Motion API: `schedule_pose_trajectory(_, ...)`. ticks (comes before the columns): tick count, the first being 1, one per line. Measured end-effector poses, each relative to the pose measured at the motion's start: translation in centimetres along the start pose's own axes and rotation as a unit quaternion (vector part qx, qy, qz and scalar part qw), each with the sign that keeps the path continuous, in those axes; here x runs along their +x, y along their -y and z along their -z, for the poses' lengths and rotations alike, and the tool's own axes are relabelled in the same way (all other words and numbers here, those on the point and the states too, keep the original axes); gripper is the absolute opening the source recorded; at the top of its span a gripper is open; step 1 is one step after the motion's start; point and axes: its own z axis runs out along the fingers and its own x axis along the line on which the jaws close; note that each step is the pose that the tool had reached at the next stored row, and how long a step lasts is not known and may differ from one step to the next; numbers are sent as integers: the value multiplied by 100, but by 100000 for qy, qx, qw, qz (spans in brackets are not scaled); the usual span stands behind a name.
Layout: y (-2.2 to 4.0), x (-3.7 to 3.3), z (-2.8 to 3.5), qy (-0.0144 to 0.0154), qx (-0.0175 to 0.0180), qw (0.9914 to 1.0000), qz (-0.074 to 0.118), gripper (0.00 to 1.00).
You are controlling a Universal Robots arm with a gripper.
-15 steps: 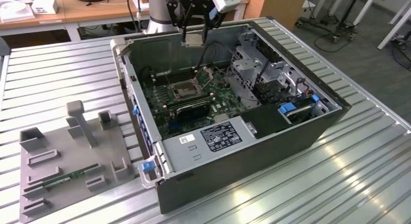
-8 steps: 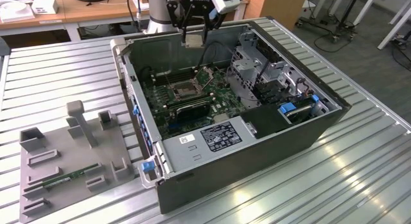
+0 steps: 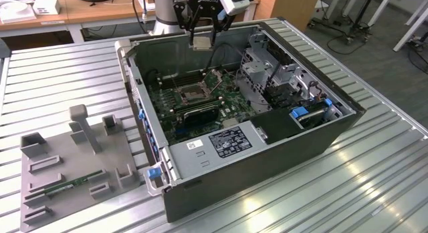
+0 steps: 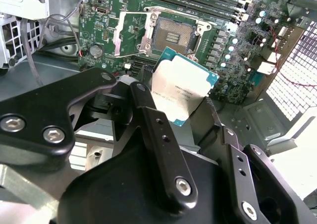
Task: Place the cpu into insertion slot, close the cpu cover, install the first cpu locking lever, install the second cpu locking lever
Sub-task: 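Place the cpu into insertion slot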
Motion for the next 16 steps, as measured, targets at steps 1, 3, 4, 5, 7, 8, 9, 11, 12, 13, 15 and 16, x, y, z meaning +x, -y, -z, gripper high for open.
schedule_pose_trajectory(1, 0, 0, 0, 0, -1, 100000, 1, 55)
schedule_pose_trajectory(3, 0, 0, -1, 2, 0, 100000, 1, 55)
schedule_pose_trajectory(4, 0, 0, -1, 1, -4, 100000, 1, 55)
schedule_pose_trajectory(5, 0, 0, -1, 2, 0, 100000, 1, 55)
schedule_pose_trajectory(7, 0, 0, -1, 0, -2, 100000, -1, 55)
schedule_pose_trajectory(8, 0, 0, -1, 2, -2, 100000, 1, 55)
schedule_pose_trajectory(9, 0, 0, -1, 1, 0, 100000, 0, 55)
schedule_pose_trajectory(11, 0, 0, -2, 18, -8, 100000, -191, 55)
schedule_pose_trajectory(12, 0, 0, -3, 37, -10, 99999, -397, 55)
schedule_pose_trajectory(13, 0, 0, -4, 60, -18, 99998, -680, 55)
schedule_pose_trajectory(15, 0, 0, -6, 125, -33, 99991, -1365, 55)
schedule_pose_trajectory(16, 1, 0, -7, 167, -36, 99983, -1829, 55)
